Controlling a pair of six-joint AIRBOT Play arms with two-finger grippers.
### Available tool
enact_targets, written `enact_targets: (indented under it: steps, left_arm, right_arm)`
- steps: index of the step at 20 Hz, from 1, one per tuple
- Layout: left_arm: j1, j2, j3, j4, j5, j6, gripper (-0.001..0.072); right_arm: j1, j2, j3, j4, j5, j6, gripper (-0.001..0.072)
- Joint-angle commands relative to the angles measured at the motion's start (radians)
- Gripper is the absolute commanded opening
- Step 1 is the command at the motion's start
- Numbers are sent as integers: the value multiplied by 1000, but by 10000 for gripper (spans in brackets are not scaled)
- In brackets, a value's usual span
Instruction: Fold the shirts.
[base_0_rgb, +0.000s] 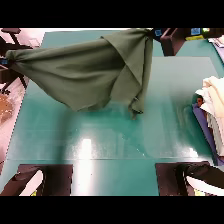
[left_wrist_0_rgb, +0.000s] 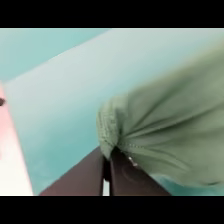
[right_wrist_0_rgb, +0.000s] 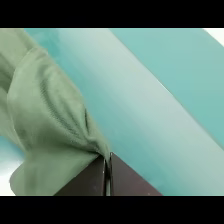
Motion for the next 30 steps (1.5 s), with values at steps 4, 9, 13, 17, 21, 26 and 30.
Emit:
enact_targets:
  steps: [4,9,13,17,21,26,30]
  left_arm:
    - [0,-1,56,22,-23,9,25]
    - [0,-25,84,-34,30,43,25]
    - [0,-125,9,-194,50,104,25]
    - [0,-251,-43,-222,93,113,25]
    - [0,-356,-44,-225,69,110,25]
    - [0,-446,-46,-224,56,105,26]
    - [0,-518,-100,-237,105,103,26]
  right_arm:
    - [-3,-5,0,-2,34,24,20]
    - [-57,-105,-1,5,37,25,20]
    - [-112,-283,-1,45,13,19,20]
    - [-166,-439,-1,92,-13,20,20]
    - [-230,-543,-1,246,-8,20,20]
    - [-261,-615,-1,255,-19,34,303]
    - [-282,-642,-2,245,-10,112,595]
